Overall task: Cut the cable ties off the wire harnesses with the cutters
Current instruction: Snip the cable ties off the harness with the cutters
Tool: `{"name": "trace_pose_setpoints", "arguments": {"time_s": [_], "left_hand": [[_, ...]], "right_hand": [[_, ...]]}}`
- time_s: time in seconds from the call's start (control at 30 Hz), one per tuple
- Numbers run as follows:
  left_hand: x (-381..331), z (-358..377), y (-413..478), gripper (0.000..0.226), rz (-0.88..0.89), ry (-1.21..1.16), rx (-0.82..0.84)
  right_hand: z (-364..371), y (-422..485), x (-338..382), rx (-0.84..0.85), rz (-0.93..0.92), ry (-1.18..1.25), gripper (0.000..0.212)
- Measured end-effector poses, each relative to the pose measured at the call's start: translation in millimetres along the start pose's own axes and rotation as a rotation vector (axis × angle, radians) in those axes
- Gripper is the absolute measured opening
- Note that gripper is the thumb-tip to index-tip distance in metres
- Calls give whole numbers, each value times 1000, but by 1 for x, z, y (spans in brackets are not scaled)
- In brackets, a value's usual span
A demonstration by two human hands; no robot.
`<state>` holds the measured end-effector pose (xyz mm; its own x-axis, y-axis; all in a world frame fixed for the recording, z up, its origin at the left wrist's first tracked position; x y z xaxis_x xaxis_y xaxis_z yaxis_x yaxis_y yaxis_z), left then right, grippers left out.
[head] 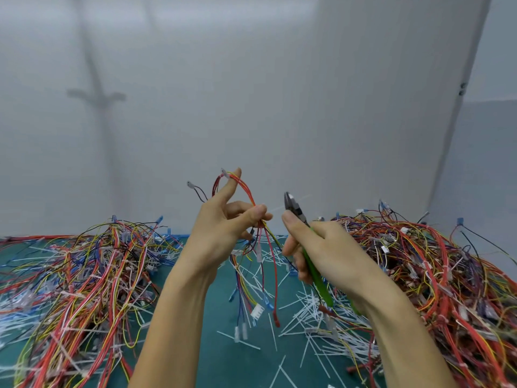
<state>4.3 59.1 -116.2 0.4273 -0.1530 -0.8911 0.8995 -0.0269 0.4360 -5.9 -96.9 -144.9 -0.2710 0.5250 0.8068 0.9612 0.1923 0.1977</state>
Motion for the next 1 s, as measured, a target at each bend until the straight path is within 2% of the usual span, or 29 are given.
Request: {"name": "trace_pose_setpoints", "arguments": {"time_s": [0.1, 0.33, 0.77, 1.0], "left_hand": [[-3, -3, 0, 83, 13, -18, -40], [-3, 3, -1, 80, 8, -22, -37], [1, 8, 2, 81, 4, -18, -7], [1, 7, 2, 78, 0, -28, -18]], "right_hand": [[4, 0, -1, 11, 5, -161, 82], [3, -2, 1, -46, 5, -334, 82], [3, 0, 3, -77, -7, -375, 77], [12, 3, -9, -10, 61, -212, 75]]}}
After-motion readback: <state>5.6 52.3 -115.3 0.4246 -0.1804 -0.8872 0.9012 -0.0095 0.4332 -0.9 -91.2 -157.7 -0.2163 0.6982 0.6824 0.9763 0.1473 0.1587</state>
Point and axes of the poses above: each hand's wrist, its own y-axis towards the middle knuckle, its own z-axis out of the palm, x = y × z, the point moved 10 cm from there along y, towards the middle knuckle, and after that the axes turned 12 degrees about -y, right-handed, at the moved point
